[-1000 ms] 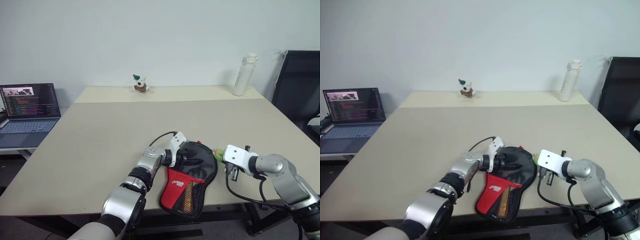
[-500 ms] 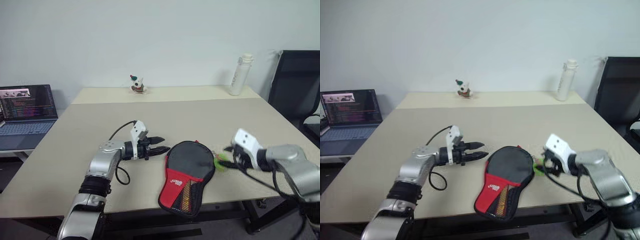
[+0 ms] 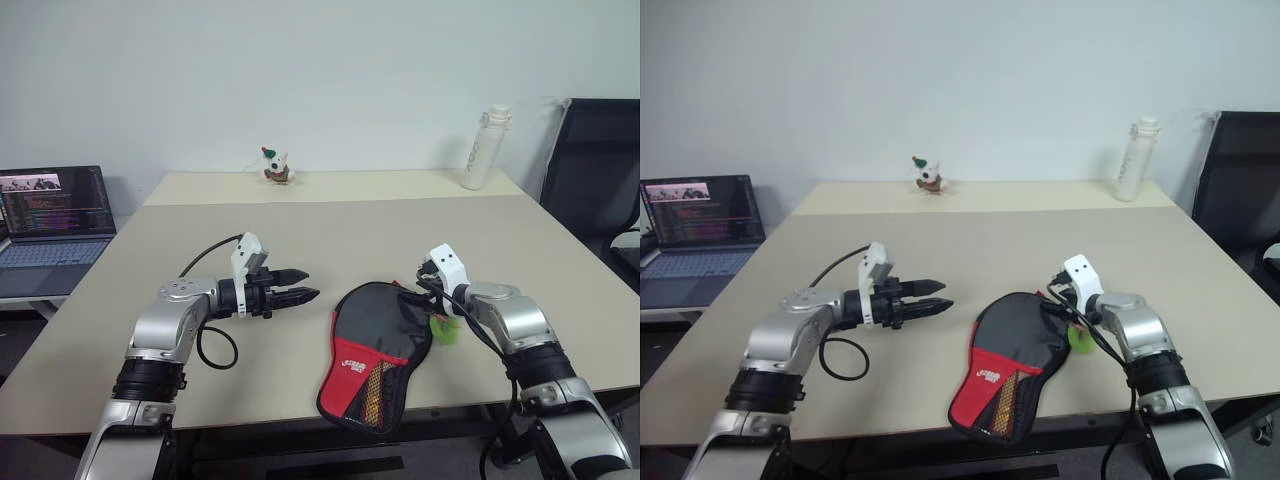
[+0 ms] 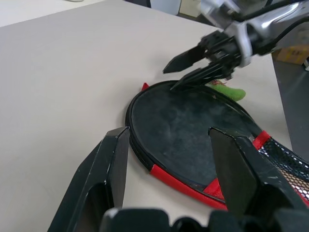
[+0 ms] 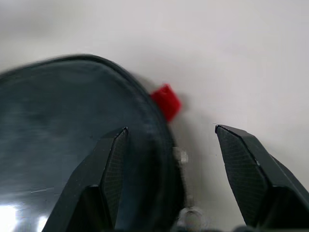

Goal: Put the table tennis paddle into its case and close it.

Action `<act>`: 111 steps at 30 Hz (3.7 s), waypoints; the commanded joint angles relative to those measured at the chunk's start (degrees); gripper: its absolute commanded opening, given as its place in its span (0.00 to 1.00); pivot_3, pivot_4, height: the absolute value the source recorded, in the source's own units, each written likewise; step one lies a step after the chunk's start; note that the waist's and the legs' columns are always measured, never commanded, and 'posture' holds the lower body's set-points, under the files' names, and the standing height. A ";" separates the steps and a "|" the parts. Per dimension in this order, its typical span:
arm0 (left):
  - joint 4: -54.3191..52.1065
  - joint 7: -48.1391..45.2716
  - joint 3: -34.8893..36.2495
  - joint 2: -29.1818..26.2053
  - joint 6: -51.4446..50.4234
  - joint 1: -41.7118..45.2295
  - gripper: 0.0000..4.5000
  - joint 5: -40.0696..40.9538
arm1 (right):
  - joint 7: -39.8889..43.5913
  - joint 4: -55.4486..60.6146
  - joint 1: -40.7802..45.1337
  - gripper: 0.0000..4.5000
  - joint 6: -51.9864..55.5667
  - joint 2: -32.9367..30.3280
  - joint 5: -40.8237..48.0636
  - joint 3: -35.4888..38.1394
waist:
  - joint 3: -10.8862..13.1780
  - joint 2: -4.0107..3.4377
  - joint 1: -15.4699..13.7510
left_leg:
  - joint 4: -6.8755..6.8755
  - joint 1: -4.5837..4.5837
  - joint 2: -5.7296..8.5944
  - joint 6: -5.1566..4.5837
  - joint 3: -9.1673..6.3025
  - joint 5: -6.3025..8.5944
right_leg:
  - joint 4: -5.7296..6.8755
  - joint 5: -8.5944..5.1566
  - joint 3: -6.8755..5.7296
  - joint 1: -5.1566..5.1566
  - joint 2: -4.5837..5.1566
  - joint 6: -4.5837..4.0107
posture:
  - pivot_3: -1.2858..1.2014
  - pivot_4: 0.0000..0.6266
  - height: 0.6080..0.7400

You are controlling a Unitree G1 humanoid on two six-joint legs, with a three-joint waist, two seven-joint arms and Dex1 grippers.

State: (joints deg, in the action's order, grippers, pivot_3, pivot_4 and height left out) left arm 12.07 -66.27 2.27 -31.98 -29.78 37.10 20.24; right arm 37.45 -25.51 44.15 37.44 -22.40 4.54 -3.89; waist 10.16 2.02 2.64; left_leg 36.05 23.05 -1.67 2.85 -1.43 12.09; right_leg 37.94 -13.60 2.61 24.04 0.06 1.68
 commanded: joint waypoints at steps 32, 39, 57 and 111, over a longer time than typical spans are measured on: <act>-7.52 4.58 0.18 -0.66 0.29 -3.05 0.63 1.77 | 6.47 -39.53 28.81 0.01 -26.98 11.54 -10.56 -8.04 | 0.03 -0.04 2.46 | -0.08 -0.06 -0.13 0.00 0.03 0.00 | 0.10 0.06 0.09 0.06 -0.13 -0.09 | 0.52 0.24 1.00; -7.44 4.82 -0.23 -0.31 0.55 -2.98 0.63 1.58 | 4.88 -42.95 31.11 0.01 -29.11 14.47 -11.19 -7.89 | 0.05 -0.05 2.13 | -0.10 -0.03 -0.10 0.02 0.00 0.01 | 0.06 0.07 0.04 0.06 -0.08 -0.10 | 0.52 0.24 1.00; -5.90 4.71 -2.22 2.28 1.53 -1.83 0.63 1.36 | 7.23 -31.29 26.04 0.36 -23.27 11.73 -8.03 -4.05 | 0.05 -0.06 2.05 | -0.10 -0.04 -0.10 0.01 -0.02 0.01 | 0.07 0.06 0.02 0.05 -0.08 -0.09 | 0.52 0.24 1.00; 51.20 -2.48 -12.99 22.23 38.23 19.17 0.63 -20.11 | 2.96 24.03 -15.11 0.99 -21.80 -18.90 -17.50 -11.22 | 0.10 0.02 -0.31 | 0.00 0.01 -0.03 -0.04 0.02 0.03 | -0.11 0.00 0.03 0.00 -0.12 -0.04 | 0.52 0.24 1.00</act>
State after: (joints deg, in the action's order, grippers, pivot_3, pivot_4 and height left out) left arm 62.54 -69.14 -10.74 -10.54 8.10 55.99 0.90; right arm 41.42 -1.68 27.62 16.64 -41.90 -12.36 -15.39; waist 10.27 2.04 2.33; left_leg 36.04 23.05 -1.70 2.81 -1.41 12.12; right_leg 37.85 -13.60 2.65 24.03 -0.06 1.64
